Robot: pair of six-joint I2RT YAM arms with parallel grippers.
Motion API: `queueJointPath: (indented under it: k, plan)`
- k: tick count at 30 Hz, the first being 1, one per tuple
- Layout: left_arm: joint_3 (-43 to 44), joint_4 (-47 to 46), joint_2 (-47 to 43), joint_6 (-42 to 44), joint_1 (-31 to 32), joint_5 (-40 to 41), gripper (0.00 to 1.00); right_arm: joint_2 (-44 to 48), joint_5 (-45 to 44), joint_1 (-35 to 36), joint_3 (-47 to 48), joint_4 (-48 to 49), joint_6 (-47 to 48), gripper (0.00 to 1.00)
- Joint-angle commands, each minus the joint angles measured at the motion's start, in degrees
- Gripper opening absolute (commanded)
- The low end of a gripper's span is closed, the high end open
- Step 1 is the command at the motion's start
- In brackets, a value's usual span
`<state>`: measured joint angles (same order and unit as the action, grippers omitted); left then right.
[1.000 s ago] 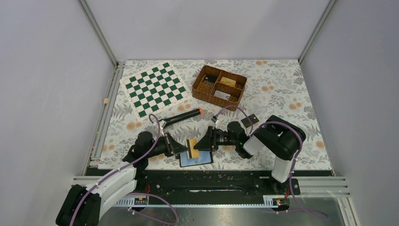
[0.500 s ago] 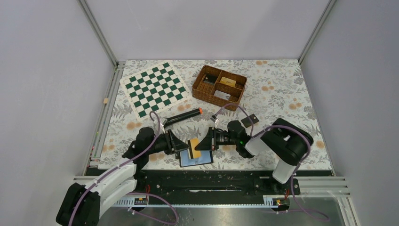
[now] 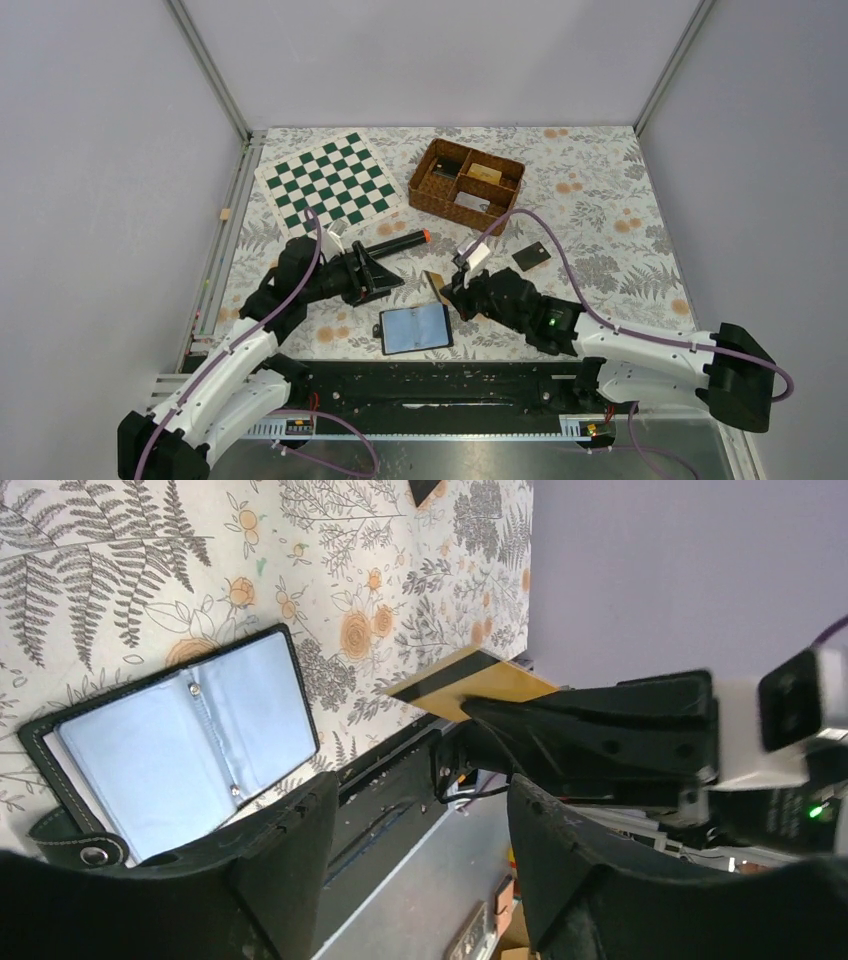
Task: Take the credit cards out of the card holder
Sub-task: Place the credit card in the storage box.
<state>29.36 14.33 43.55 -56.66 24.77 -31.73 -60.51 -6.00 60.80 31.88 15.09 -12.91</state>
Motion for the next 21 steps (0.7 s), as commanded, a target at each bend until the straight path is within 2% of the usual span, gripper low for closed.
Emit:
queueJointPath:
  k: [1, 4, 9, 13, 17, 21]
  plan:
    - [4.44, 4.62, -1.84, -3.01, -0.20, 0.09, 0.63, 1.84, -21.81, 7.12, 2.36, -8.79, 16.51, 0.00]
    - [5.48, 4.62, -2.25, -4.87, -0.19, -0.43, 0.65, -0.10, -30.71, 11.84, 4.08, -9.45, 23.29, 0.00]
    - [5.06, 3.73, 0.17, -6.02, -0.09, -1.53, 0.65, -5.88, -39.33, 19.01, 8.92, -9.02, 29.97, 0.00]
    - [2.78, 0.03, 1.32, -8.05, 0.05, -2.62, 0.65, -12.00, -43.15, 22.91, 12.55, -8.27, 33.68, 0.00]
    - [1.95, -0.78, 1.85, -7.77, 0.24, -1.77, 0.65, -18.56, -45.03, 25.79, 16.88, -8.91, 33.18, 0.00]
    - [0.74, -1.59, 2.88, -8.33, 0.43, -2.25, 0.64, -21.22, -45.03, 27.05, 18.63, -7.52, 32.56, 0.00]
